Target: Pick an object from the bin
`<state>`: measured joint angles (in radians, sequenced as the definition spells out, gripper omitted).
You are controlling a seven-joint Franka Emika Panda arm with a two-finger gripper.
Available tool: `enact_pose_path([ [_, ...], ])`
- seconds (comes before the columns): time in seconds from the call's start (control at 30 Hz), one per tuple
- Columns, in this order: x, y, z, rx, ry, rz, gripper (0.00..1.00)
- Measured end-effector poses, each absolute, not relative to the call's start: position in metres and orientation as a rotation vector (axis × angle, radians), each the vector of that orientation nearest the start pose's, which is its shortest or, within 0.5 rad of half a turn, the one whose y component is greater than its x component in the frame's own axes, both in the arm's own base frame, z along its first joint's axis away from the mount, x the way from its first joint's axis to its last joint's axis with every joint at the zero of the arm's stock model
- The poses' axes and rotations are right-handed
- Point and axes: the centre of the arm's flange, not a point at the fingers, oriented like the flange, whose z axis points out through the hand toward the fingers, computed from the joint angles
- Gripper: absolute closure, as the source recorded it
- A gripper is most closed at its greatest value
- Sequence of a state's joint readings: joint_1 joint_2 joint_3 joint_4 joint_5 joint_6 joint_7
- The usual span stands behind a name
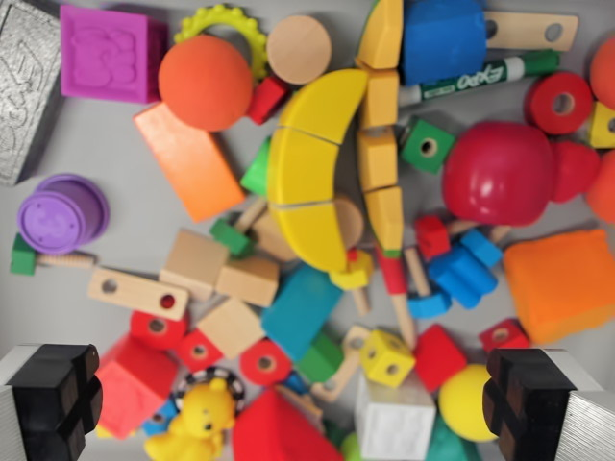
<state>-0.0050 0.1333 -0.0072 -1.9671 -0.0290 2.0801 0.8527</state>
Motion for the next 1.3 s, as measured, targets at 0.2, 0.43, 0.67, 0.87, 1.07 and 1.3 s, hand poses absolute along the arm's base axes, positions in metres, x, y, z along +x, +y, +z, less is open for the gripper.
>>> enact_pose_path([
  [0.2,0.582,-0.005,0.401,-2.896,1.296,0.013,0.00],
  [0.43,0.580,0.001,0.393,-2.907,1.270,0.014,0.00],
  [0.67,0.577,0.009,0.384,-2.920,1.236,0.013,0.00],
  [0.87,0.575,0.017,0.375,-2.934,1.199,0.013,0.00],
  [1.07,0.573,0.026,0.364,-2.948,1.158,0.015,0.00],
  [1.3,0.569,0.039,0.350,-2.968,1.099,0.015,0.00],
])
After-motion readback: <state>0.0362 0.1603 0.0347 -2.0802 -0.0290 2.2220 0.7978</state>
